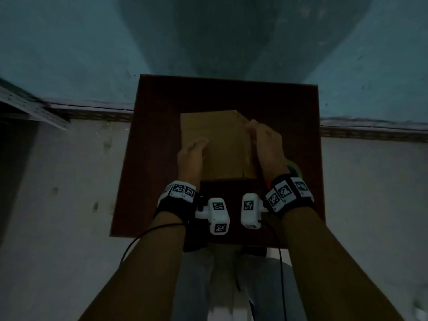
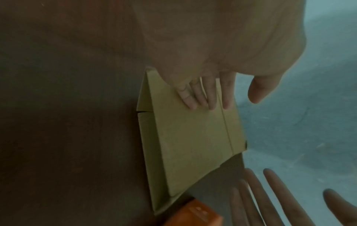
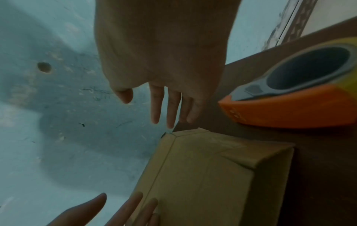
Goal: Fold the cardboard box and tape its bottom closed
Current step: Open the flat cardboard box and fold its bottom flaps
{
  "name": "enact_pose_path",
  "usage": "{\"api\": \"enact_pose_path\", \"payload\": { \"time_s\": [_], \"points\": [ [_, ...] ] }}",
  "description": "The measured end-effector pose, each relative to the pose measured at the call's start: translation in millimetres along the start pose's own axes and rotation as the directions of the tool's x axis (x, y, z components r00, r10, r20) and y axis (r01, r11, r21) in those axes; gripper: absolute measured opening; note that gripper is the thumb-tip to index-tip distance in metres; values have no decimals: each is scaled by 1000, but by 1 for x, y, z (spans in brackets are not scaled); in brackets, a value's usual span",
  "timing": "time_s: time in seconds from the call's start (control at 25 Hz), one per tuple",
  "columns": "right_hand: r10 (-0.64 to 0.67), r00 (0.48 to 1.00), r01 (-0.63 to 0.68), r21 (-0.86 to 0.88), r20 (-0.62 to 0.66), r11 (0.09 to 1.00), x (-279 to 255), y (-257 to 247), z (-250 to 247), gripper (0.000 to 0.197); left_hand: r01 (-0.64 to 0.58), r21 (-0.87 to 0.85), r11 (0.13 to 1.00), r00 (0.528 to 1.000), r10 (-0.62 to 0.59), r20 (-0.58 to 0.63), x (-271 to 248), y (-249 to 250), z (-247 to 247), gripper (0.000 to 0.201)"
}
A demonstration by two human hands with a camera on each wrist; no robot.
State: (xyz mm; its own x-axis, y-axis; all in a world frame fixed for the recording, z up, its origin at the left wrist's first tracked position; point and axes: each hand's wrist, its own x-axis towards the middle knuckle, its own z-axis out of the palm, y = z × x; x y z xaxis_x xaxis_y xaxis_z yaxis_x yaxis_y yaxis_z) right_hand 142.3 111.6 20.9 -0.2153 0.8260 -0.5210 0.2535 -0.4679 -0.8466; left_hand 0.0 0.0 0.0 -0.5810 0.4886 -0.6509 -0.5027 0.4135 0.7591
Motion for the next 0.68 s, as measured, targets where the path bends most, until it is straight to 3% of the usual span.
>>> {"api": "enact_pose_path", "payload": {
  "time_s": [0.16,0.32,0.44,0.52,0.68],
  "points": [
    [-36,999,35,-61,-13,998,6,23,-1,41,-43,165,985,998,48,-27,10,-19,-4,25],
    [-62,995,70,-117,74,991,9,54,-3,34,-104,384,917,976,169,-140,16,-47,-6,21],
    [-103,982,129,-166,160,978,7,75,-8,24,-23,547,837,959,173,-226,24,-66,-10,21],
    [-119,976,155,-199,182,968,6,93,-9,23,-11,621,784,965,172,-200,32,-86,-13,21],
    [-198,961,237,-207,194,949,-10,121,-5,38,-153,655,740,952,289,-105,43,-110,-27,39]
  ]
}}
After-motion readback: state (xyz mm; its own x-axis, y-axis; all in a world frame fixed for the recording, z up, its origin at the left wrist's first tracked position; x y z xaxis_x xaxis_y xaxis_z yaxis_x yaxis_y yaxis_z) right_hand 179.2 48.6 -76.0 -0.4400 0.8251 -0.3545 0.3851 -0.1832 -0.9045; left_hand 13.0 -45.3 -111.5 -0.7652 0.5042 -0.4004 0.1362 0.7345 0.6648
